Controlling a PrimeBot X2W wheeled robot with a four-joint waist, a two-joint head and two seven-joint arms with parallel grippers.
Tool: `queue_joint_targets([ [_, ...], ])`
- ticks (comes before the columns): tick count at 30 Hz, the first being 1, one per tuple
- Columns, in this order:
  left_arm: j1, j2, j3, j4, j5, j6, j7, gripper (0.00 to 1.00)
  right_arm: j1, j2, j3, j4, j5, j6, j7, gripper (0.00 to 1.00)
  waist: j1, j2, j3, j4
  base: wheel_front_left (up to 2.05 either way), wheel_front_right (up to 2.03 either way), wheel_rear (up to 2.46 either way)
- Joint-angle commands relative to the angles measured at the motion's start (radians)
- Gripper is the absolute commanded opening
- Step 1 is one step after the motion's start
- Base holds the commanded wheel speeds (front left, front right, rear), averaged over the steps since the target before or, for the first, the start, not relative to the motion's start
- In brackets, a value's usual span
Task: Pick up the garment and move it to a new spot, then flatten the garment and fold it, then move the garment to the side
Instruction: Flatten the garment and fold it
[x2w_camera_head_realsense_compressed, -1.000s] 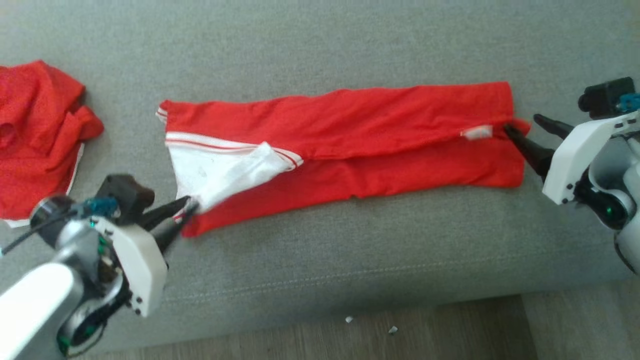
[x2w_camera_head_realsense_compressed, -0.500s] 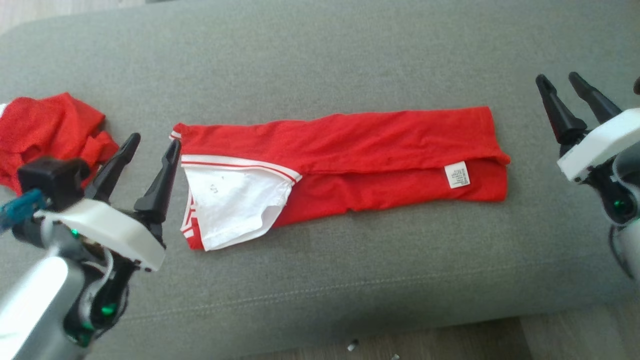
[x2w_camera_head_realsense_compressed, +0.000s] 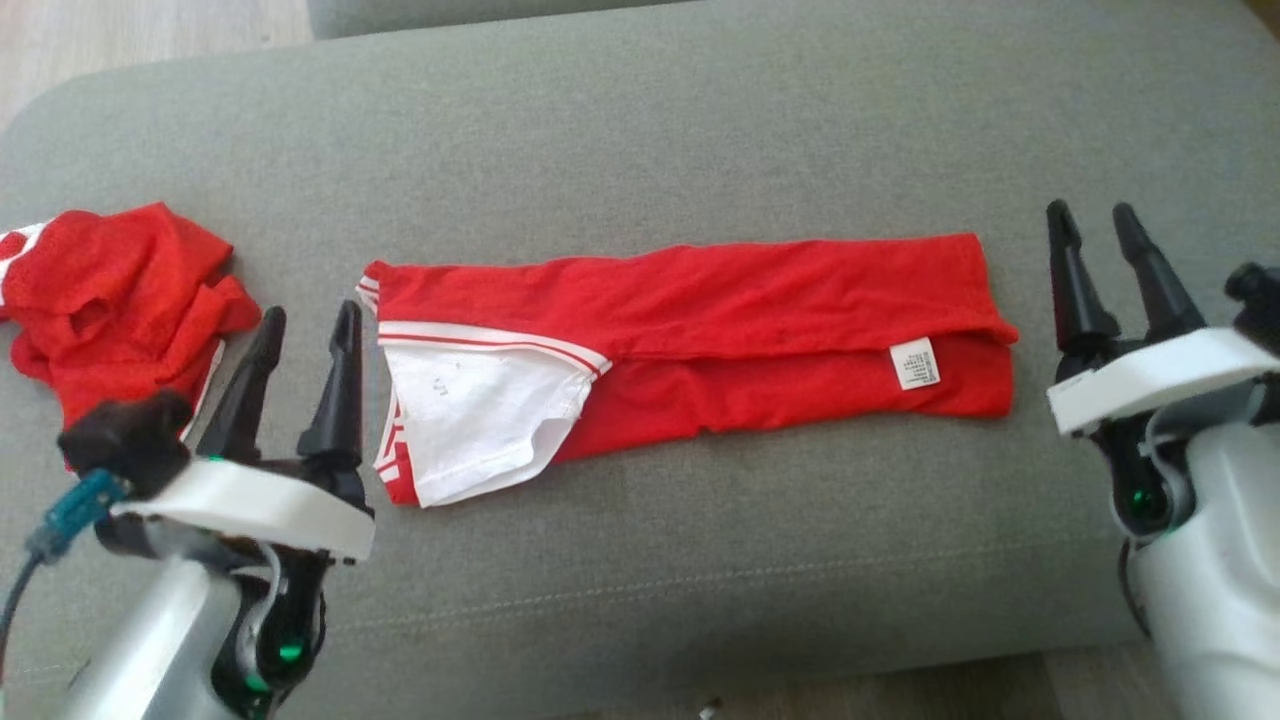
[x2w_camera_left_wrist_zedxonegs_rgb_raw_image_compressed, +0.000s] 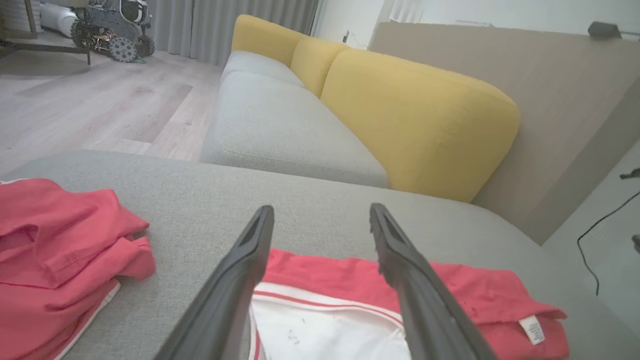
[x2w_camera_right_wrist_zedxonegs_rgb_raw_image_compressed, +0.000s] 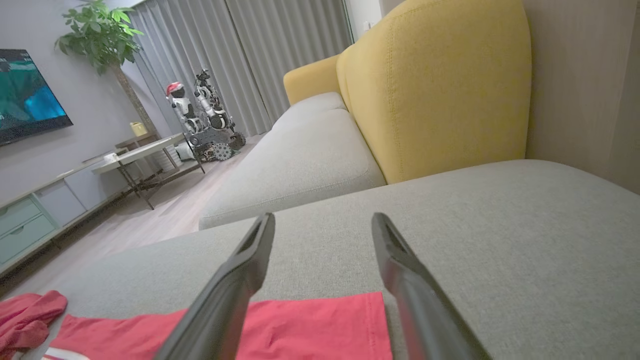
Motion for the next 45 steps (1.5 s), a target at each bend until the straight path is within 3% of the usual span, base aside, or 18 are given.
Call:
queue_joint_targets([
  [1, -0.038, 0.017, 0.069, -0.021, 0.047, -0.006, -0.012, 1.00, 0.003, 0.011, -0.006, -0.051, -0.027, 0.003, -0.012, 1.00, 0.0001, -0.0001, 0.008, -0.001, 0.00, 0.00, 0.00],
  [6, -0.020, -0.054, 0.140, -0.017, 0.124, -0.034, -0.012, 1.00, 0.039, 0.055, -0.061, -0.094, -0.079, 0.003, 0.004, 1.00, 0.0001, -0.0001, 0.027, 0.007, 0.00, 0.00, 0.00],
  [12, -0.005, -0.129, 0.200, 0.021, 0.203, -0.104, -0.012, 1.00, 0.075, 0.097, -0.121, -0.136, -0.120, 0.003, 0.049, 1.00, 0.0001, -0.0001, 0.040, 0.019, 0.00, 0.00, 0.00],
  [18, -0.009, -0.173, 0.238, 0.061, 0.247, -0.153, -0.012, 1.00, 0.082, 0.135, -0.210, -0.084, -0.106, 0.003, 0.117, 1.00, 0.0001, -0.0001, 0.055, 0.030, 0.00, 0.00, 0.00],
  [27, -0.033, -0.215, 0.271, 0.088, 0.297, -0.201, -0.012, 1.00, 0.010, 0.168, -0.305, 0.044, -0.155, 0.003, 0.162, 1.00, 0.0001, -0.0001, 0.114, 0.050, 0.00, 0.00, 0.00],
  [38, -0.062, -0.252, 0.306, 0.114, 0.342, -0.245, -0.012, 1.00, -0.071, 0.161, -0.321, 0.139, -0.135, 0.003, 0.191, 1.00, 0.0001, -0.0001, 0.162, 0.073, 0.00, 0.00, 0.00],
  [45, -0.081, -0.241, 0.350, 0.113, 0.343, -0.252, -0.012, 1.00, -0.083, 0.151, -0.325, 0.166, -0.133, 0.003, 0.200, 1.00, 0.0001, -0.0001, 0.179, 0.077, 0.00, 0.00, 0.00],
])
